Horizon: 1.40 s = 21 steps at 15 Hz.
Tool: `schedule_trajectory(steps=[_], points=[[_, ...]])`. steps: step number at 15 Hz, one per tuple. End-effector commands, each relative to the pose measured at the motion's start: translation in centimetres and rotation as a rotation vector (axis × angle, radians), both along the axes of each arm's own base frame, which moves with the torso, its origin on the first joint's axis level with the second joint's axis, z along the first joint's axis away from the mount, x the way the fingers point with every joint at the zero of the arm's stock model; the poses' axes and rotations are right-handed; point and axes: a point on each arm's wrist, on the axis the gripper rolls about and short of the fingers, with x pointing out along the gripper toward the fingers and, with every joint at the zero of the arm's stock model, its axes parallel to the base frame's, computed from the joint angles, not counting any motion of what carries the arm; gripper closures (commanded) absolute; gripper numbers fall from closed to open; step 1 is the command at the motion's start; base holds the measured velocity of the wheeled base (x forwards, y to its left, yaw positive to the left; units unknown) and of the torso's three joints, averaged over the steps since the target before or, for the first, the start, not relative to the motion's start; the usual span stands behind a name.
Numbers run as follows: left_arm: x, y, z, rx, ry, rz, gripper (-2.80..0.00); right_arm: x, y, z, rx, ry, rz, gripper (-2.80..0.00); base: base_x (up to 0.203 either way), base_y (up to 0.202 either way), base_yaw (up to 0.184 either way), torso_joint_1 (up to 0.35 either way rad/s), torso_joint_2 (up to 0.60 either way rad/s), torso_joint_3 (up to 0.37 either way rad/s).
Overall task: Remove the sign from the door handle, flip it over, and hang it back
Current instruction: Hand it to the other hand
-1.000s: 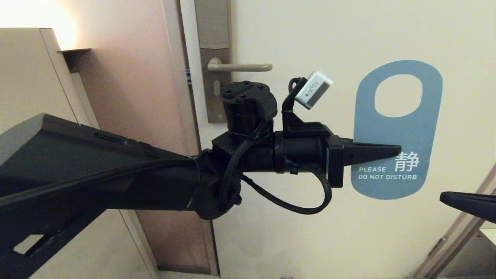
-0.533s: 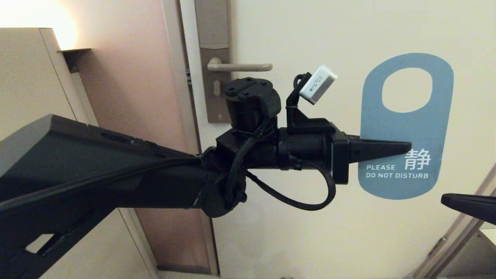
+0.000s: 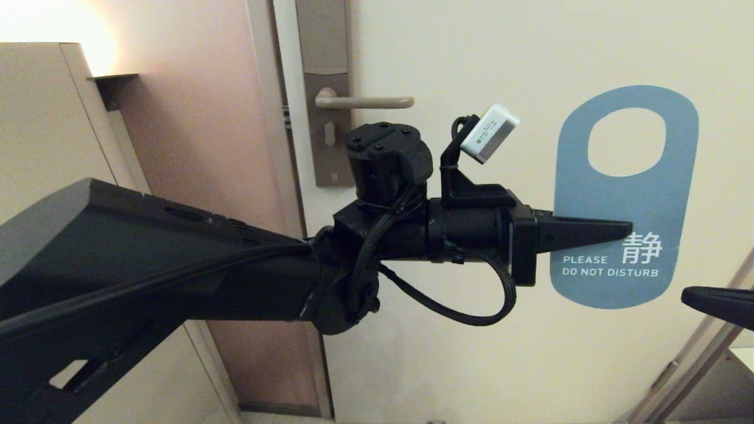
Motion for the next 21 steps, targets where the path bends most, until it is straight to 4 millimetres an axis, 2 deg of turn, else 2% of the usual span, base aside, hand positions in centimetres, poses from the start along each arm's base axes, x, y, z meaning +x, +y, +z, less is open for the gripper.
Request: schedule_trajectory(steps=[1,13,21], points=[[0.0,0.0,0.0,-0.001,0.000,-0.004,0.00,-0.1,0.0,-0.2,0.002,0.004,0.007,-2.80,0.000,0.000,0.000,0.000,0.00,0.000],[0.1,-0.1,-0.7,-0.005,-0.001,-0.006,0.00,0.1,0.0,-1.7,0.001,0.057,0.001,-2.80,0.000,0.000,0.000,0.000,0.00,0.000],[0.0,-0.2,-0.6,-0.016,0.025,-0.014,0.00,1.7,0.0,-1.7,0.002,0.065,0.002,-2.80,0.000,0.000,0.000,0.000,0.00,0.000]])
